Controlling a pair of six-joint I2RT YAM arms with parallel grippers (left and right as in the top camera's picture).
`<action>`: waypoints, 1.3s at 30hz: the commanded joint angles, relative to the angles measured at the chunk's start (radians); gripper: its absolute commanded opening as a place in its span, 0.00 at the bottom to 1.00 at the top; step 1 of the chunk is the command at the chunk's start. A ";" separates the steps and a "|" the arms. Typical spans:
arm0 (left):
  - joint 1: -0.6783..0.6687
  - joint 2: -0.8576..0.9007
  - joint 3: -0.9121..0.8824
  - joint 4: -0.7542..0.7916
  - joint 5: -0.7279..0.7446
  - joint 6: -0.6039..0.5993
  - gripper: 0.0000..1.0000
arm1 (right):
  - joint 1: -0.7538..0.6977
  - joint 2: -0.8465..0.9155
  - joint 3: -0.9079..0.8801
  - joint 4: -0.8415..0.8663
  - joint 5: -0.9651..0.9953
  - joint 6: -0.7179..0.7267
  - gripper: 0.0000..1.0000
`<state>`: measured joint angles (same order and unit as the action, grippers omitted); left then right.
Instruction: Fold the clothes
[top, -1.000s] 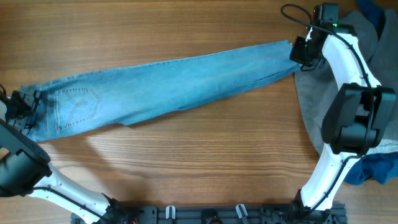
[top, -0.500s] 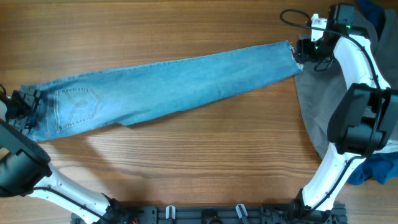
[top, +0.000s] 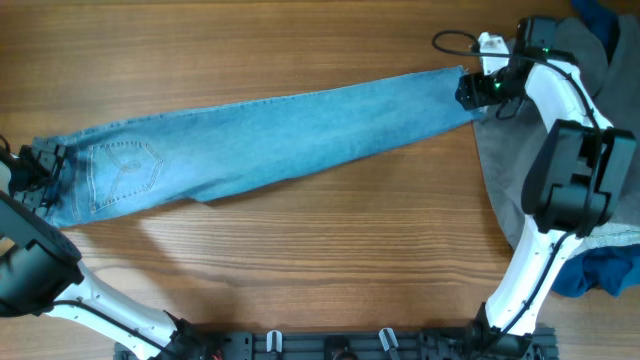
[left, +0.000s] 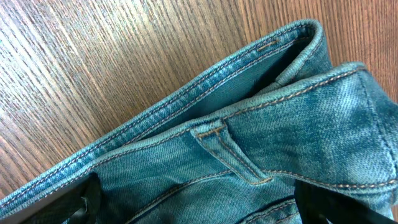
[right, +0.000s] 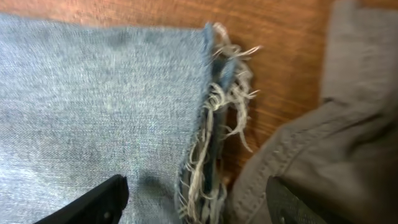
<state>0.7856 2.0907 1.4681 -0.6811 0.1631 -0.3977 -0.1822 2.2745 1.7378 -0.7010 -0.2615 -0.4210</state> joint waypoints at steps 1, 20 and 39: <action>0.002 0.013 -0.034 -0.019 -0.003 0.002 1.00 | 0.006 0.042 0.001 -0.009 -0.048 -0.024 0.62; 0.002 -0.019 -0.034 -0.047 0.016 0.083 0.98 | -0.027 -0.128 0.118 -0.171 0.196 0.272 0.04; -0.041 -0.116 -0.034 -0.195 0.127 0.050 1.00 | 0.434 -0.313 0.118 -0.330 -0.040 0.508 0.04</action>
<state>0.7547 1.9987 1.4425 -0.8722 0.3107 -0.3386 0.1535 1.9980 1.8374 -1.0393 -0.2352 -0.0223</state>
